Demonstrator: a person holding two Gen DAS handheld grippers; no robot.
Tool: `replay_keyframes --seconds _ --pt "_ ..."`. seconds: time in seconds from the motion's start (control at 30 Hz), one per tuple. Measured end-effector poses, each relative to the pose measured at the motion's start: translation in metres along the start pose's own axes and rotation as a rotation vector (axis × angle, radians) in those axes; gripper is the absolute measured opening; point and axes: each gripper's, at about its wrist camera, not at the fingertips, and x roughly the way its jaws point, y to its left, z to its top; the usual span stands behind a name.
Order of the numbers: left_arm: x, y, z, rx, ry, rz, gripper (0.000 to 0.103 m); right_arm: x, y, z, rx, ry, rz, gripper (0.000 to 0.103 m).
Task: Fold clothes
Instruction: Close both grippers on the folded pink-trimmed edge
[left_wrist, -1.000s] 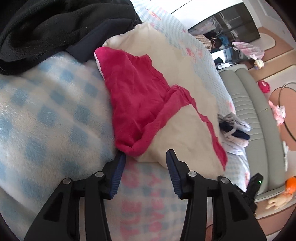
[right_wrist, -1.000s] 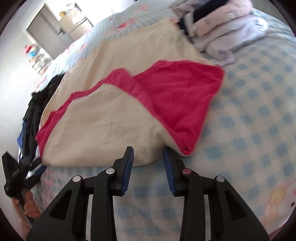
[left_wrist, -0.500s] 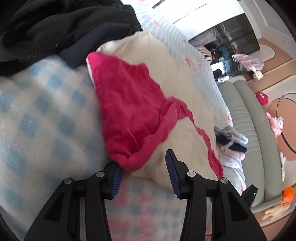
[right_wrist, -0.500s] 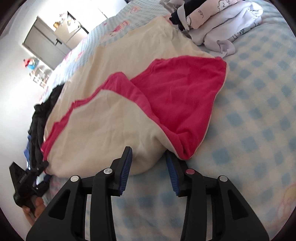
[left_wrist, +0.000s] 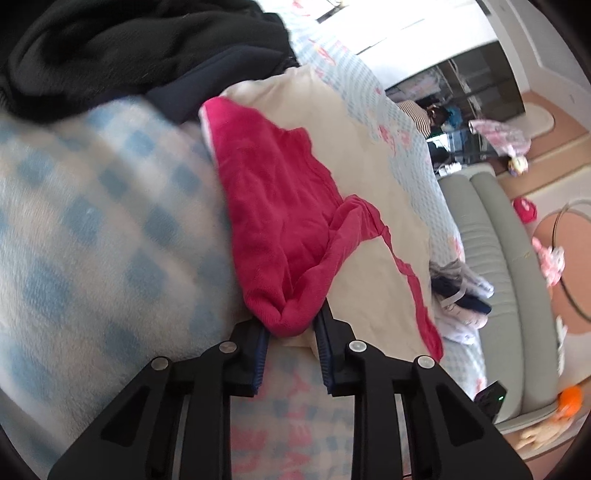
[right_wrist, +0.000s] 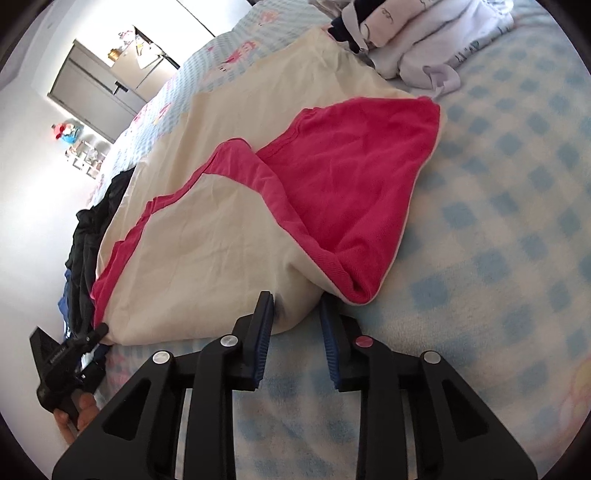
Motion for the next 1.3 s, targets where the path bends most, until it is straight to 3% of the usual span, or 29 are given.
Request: replay_keyframes --seconds 0.17,0.27,0.33,0.4,0.57,0.67,0.87,1.03,1.2,1.3 --pt "-0.001 0.004 0.002 -0.017 0.001 -0.041 0.026 -0.003 -0.003 0.003 0.032 -0.020 0.023 0.026" --pt "0.003 0.000 0.003 -0.019 0.014 -0.084 0.034 -0.002 -0.008 0.007 0.078 -0.023 0.043 0.026" --pt "0.006 -0.003 0.004 -0.024 0.018 -0.106 0.045 0.002 -0.008 0.008 0.091 -0.018 0.039 0.026" --pt "0.009 -0.006 0.005 -0.029 0.015 -0.121 0.046 0.003 -0.002 0.010 0.065 -0.019 0.020 0.032" --pt "0.004 -0.021 0.005 -0.013 -0.065 -0.108 0.042 0.008 0.007 0.013 0.047 -0.023 0.001 0.037" --pt "0.004 -0.032 0.003 0.033 -0.075 -0.095 0.042 0.002 0.003 0.012 0.070 -0.028 0.003 0.030" --pt "0.041 -0.020 0.010 0.011 0.034 -0.043 0.045 0.016 -0.004 0.014 0.085 0.017 0.002 0.035" --pt "0.047 -0.038 0.016 0.056 0.002 -0.021 0.045 0.019 0.000 0.022 0.111 0.029 0.019 0.039" --pt "0.050 -0.032 0.017 0.049 0.011 -0.024 0.045 0.024 0.001 0.024 0.091 0.015 0.014 0.039" --pt "0.048 -0.035 0.016 0.061 -0.004 0.002 0.038 0.033 0.004 0.025 0.052 0.035 -0.009 0.037"
